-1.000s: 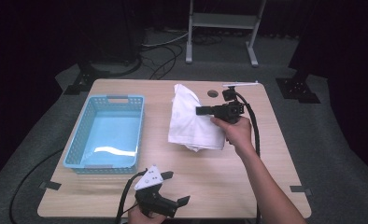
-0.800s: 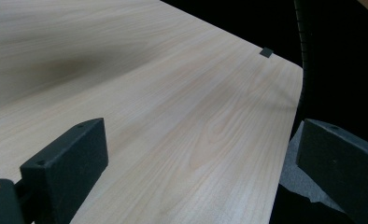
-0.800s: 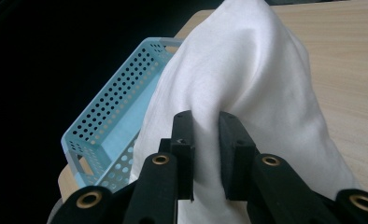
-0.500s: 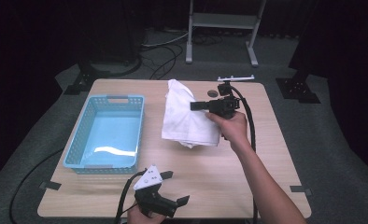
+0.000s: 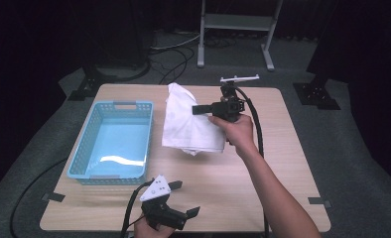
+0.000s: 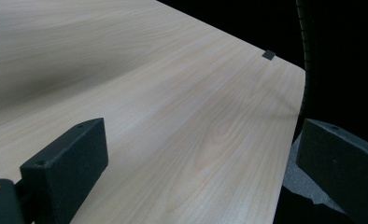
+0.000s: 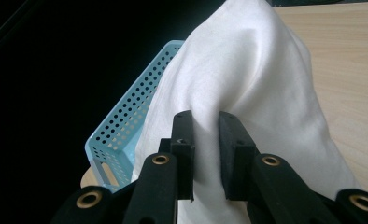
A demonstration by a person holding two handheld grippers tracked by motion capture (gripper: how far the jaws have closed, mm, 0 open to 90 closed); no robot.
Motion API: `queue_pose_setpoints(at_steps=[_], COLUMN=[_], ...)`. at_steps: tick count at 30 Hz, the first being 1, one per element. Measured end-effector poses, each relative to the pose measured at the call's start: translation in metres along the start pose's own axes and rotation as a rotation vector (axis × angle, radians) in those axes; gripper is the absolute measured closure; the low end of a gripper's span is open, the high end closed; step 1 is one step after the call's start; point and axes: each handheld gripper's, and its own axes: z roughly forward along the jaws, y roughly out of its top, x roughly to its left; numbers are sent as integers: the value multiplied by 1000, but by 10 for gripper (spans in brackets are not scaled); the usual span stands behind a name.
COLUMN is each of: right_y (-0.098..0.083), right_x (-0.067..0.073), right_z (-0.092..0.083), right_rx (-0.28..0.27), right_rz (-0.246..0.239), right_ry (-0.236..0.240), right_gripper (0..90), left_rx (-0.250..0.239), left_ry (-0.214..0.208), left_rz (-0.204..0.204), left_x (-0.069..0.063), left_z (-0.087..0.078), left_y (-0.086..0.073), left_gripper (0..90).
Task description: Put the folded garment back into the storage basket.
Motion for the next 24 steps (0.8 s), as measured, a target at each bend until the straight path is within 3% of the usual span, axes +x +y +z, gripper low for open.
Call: queue_pose_setpoints(at_steps=[12, 24], right_y=[6, 6], right_x=[12, 14], right_z=[20, 34], right_rx=[21, 26], right_rz=[-10, -8], right_ry=[28, 50], right_gripper=[780, 779], left_rx=[6, 8], left_ry=[-9, -16], left_rz=[4, 7], left_x=[-3, -3], left_z=[3, 3], left_y=[0, 0], left_gripper=[20, 20])
